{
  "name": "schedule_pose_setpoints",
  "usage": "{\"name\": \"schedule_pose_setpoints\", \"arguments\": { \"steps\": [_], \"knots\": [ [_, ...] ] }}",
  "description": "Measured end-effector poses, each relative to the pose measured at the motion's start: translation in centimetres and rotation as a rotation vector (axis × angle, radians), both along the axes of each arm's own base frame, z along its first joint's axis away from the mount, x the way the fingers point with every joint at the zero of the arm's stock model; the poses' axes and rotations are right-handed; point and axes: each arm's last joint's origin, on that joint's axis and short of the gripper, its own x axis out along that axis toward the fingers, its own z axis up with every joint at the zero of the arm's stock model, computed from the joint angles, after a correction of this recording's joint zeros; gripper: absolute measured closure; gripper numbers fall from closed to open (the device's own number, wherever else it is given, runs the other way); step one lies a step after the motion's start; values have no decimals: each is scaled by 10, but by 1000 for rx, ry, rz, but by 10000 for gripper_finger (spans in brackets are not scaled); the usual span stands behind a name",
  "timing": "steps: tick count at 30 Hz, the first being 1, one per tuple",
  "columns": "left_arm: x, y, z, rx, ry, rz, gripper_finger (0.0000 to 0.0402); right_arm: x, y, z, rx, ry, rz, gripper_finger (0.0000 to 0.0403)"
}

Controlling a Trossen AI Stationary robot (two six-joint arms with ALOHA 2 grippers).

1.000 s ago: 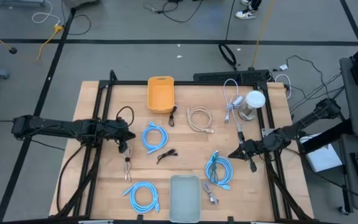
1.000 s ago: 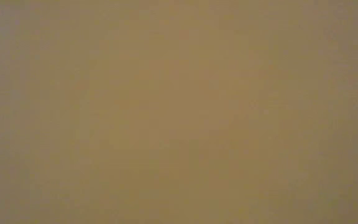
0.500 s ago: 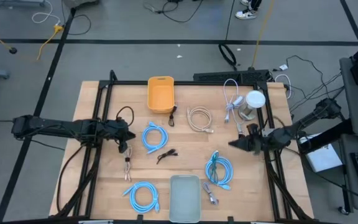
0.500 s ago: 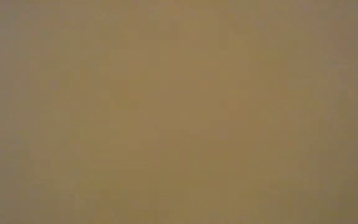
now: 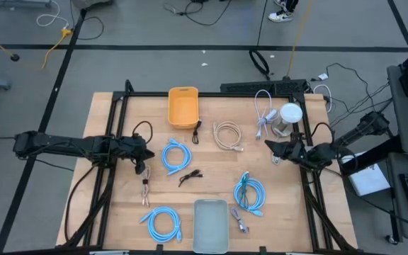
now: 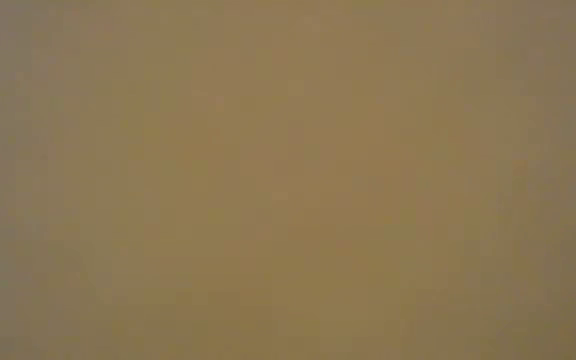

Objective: Pick & Place USB Port
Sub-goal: Put the top black charger cable into the yellow bin

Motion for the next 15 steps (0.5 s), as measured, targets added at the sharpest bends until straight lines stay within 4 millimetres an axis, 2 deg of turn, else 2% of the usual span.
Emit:
{"name": "schedule_pose_setpoints", "arguments": {
  "steps": [6, 9, 15],
  "knots": [
    [6, 6, 10, 382, -50, -28, 360, 1, 0, -1, -27, 23, -5, 399],
    [11, 7, 19, 397, -144, 23, 360, 0, -1, -2, -72, 54, -58, 399],
    [20, 9, 43, 287, -454, 172, 360, -1, -4, -3, -89, 110, -205, 399]
  ]
}}
